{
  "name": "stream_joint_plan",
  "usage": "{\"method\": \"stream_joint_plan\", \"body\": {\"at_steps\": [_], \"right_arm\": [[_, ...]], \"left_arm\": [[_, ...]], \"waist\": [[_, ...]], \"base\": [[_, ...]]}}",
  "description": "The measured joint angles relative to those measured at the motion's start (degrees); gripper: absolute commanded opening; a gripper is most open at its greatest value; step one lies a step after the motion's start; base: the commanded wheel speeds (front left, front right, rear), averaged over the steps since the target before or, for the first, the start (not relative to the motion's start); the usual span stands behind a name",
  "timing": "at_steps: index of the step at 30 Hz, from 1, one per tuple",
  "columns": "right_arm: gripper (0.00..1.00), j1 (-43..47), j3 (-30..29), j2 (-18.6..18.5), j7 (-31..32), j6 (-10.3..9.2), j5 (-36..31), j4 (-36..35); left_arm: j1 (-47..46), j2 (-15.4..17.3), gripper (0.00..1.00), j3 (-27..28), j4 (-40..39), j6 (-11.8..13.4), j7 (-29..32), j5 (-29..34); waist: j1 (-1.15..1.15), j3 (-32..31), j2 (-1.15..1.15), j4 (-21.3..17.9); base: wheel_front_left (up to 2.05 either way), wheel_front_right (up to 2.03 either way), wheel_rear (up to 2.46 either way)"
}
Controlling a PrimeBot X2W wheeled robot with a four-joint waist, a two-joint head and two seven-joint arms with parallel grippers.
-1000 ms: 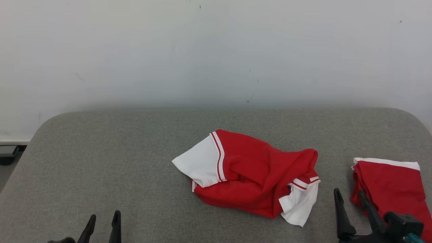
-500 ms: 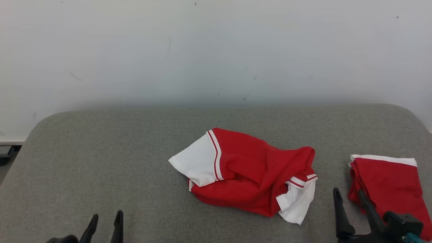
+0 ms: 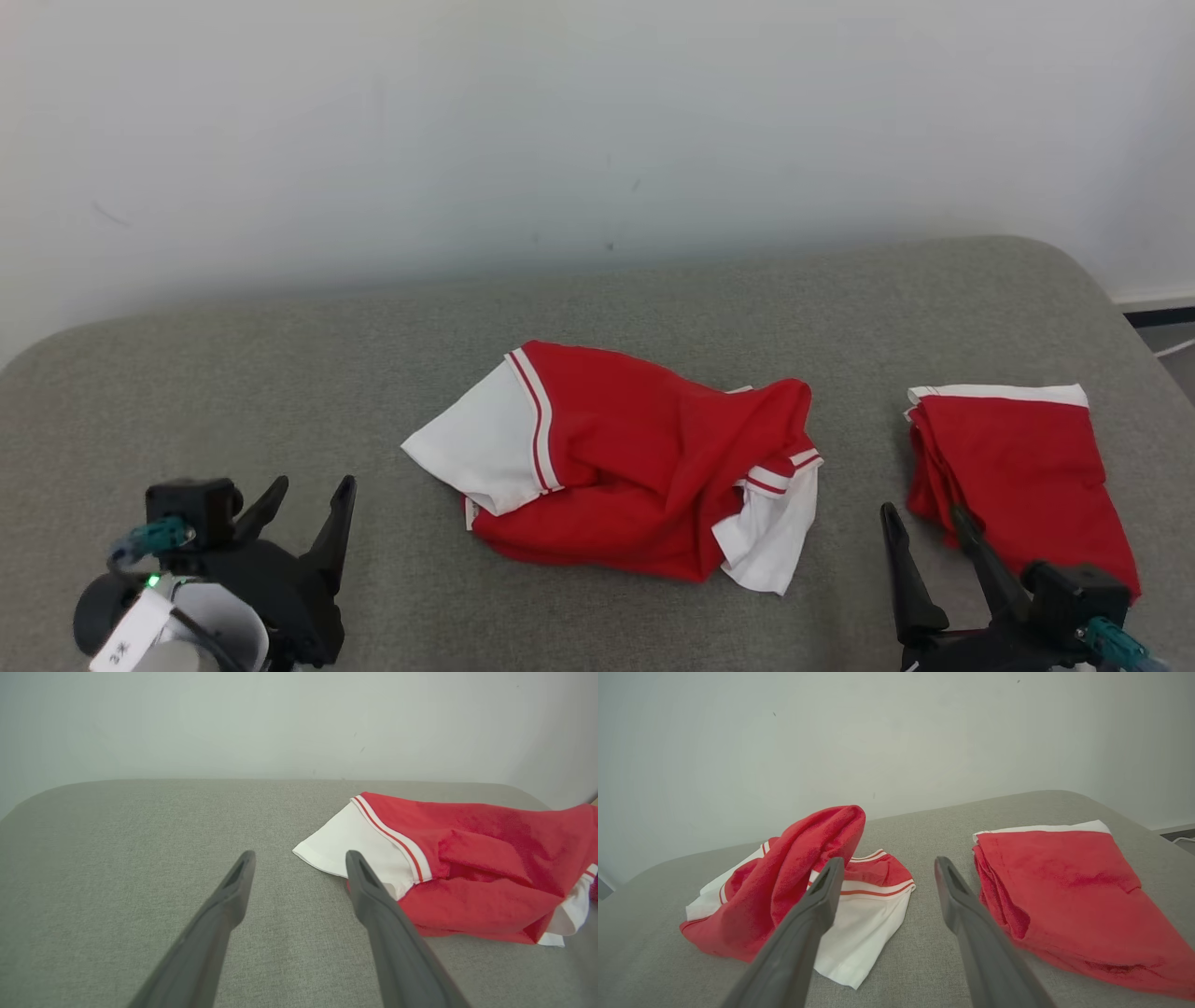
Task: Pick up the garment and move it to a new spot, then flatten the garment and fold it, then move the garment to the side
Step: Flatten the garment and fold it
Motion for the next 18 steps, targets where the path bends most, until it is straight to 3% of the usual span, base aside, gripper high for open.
{"method": "stream_joint_plan", "body": {"at_steps": [7,18], "right_arm": [[1.0,-0.8,0.49,-0.27,0.78,0.11,-0.63,0.0],[1.0,-2.18,1.54,-0.93,1.35,1.07,-0.91,-0.9]], "left_arm": [[-7.47,1.05,1.0,-2.08,8.75,-1.49,7.15,1.32],[-17.5,2.36,1.0,-4.5,20.18,-0.78,14.78,7.34]], "waist": [[0.0,1.45,0.0,-4.55],[0.0,4.6,0.0,-12.15]], "base": [[0.0,0.0,0.0],[0.0,0.0,0.0]]}}
